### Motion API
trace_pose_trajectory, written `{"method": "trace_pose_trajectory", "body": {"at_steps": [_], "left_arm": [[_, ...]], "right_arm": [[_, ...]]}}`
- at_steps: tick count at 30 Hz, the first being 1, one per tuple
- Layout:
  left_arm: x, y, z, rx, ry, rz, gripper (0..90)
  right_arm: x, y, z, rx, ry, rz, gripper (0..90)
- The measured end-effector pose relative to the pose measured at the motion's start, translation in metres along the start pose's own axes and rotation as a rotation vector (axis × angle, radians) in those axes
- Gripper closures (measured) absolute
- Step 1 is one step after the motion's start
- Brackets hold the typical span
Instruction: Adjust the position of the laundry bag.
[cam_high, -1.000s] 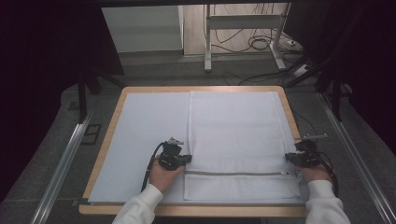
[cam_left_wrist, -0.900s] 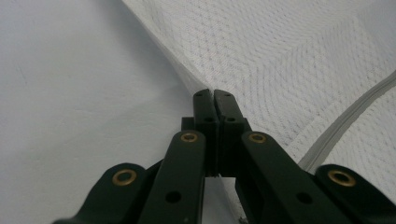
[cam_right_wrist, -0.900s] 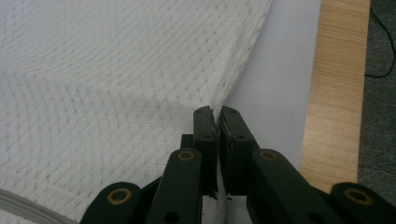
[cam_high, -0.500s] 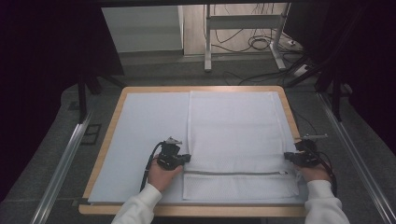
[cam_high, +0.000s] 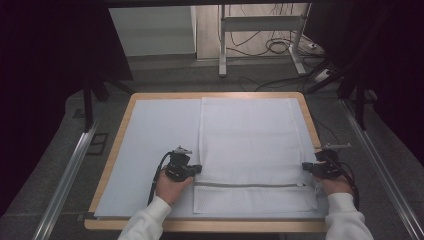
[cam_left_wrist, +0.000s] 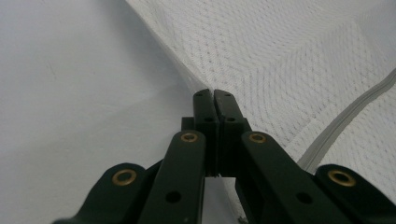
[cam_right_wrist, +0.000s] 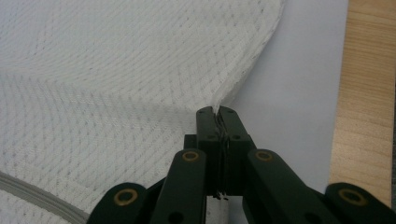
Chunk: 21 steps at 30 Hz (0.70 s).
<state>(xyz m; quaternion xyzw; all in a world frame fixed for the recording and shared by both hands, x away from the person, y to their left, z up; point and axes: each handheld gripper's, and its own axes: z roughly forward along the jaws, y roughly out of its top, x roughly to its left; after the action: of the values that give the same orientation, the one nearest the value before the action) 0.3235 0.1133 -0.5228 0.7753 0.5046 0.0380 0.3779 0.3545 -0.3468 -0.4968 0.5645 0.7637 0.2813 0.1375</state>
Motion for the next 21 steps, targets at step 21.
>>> {"method": "trace_pose_trajectory", "body": {"at_steps": [21], "left_arm": [[0.016,-0.004,-0.016,-0.014,0.001,-0.018,89.9]], "right_arm": [[0.021,0.004,0.006,-0.003,0.031,-0.035,87.4]]}}
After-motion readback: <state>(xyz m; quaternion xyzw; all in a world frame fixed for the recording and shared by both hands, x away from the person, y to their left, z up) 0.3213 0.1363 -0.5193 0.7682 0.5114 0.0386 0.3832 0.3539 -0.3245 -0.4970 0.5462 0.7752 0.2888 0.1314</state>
